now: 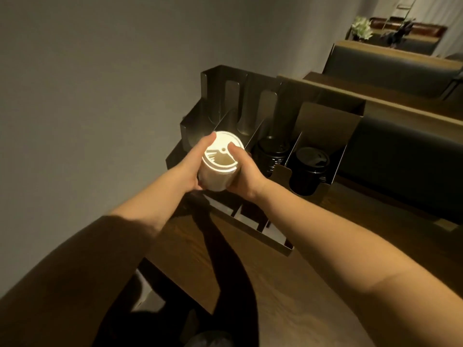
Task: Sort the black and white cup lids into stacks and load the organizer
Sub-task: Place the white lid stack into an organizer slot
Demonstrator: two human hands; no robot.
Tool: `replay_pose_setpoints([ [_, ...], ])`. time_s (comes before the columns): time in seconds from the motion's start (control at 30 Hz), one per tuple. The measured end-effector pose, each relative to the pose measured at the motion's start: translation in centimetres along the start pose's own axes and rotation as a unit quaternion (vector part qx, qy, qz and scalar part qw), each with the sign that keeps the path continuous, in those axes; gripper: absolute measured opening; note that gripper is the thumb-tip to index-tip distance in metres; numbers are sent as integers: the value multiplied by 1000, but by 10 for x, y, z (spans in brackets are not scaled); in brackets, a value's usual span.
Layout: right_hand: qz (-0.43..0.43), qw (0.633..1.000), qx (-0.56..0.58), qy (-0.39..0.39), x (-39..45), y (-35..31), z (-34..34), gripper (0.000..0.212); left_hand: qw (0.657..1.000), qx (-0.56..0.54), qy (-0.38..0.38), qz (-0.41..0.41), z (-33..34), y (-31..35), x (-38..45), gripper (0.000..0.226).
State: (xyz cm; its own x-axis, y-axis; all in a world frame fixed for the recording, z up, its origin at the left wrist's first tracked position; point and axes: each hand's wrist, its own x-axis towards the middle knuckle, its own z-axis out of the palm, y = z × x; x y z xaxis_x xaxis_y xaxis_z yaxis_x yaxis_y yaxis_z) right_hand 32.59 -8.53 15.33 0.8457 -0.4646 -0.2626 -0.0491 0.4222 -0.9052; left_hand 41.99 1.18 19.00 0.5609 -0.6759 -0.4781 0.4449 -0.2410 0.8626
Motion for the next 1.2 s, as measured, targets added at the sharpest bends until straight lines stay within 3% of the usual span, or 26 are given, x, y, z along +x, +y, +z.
replay_pose_setpoints([
  [0.23, -89, 991, -94, -37, -11, -95, 21, 42, 994, 8, -25, 106, 18, 75, -18, 53],
  [0.37, -122, 983, -126, -52, -8, -121, 17, 48, 994, 7, -35, 104, 30, 96, -21, 40],
  [0.47, -114, 979, -167, -14, 0, -125, 12, 39, 995, -4, -29, 92, 34, 99, -11, 41],
  [0.6, -107, 965, -234, 58, 15, -125, 4, 53, 997, -28, -37, 55, 37, 95, 3, 56],
  [0.9, -104, 954, -256, 112, 26, -133, -12, 49, 998, -40, -41, 37, 52, 94, 16, 49],
  [1.07, -89, 934, -312, 149, 34, -138, -18, 58, 1000, -16, -10, 13, 56, 92, 26, 60],
  [1.2, -71, 922, -325, 197, 47, -132, -17, 55, 999, -10, -35, -26, 55, 91, 34, 48],
])
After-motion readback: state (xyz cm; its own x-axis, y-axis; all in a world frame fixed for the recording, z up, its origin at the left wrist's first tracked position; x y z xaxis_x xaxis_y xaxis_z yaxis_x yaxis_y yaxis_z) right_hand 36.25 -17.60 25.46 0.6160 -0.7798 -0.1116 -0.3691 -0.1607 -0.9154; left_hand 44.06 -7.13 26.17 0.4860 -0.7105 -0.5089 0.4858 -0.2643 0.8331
